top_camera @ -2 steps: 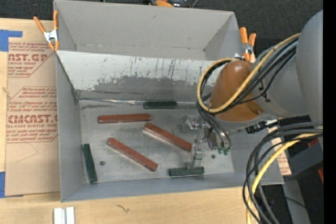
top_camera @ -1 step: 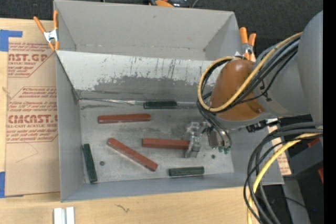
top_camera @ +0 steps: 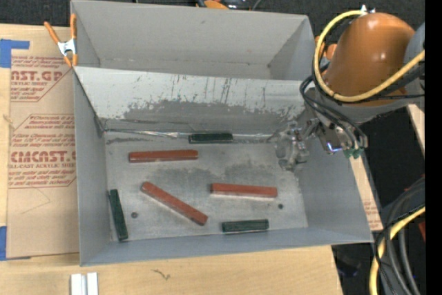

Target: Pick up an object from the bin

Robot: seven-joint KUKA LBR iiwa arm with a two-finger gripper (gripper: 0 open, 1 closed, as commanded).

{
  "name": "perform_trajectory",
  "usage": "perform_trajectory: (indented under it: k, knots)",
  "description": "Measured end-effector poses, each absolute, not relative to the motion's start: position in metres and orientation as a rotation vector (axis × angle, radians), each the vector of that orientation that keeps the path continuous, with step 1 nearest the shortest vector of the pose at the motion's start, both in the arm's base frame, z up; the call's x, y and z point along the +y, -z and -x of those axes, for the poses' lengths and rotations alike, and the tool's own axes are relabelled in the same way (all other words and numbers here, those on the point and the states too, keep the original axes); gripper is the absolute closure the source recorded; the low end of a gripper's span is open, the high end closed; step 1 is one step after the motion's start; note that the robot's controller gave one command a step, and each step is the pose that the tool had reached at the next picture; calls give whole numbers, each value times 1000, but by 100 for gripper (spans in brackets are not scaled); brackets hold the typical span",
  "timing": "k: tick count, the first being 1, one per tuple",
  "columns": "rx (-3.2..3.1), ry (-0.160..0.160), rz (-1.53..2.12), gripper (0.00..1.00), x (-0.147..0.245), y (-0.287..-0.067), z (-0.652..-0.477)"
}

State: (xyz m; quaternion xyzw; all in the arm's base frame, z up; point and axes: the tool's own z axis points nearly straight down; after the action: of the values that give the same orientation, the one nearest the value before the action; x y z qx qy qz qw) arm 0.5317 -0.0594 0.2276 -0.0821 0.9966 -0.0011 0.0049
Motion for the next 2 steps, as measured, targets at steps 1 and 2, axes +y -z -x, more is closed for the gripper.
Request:
perform_trajectory:
  k: [1,2]
  knots:
    - [3128,0,258,0,-59,-224,-530]
    - [3082,-4,633,0,-28,-66,-537]
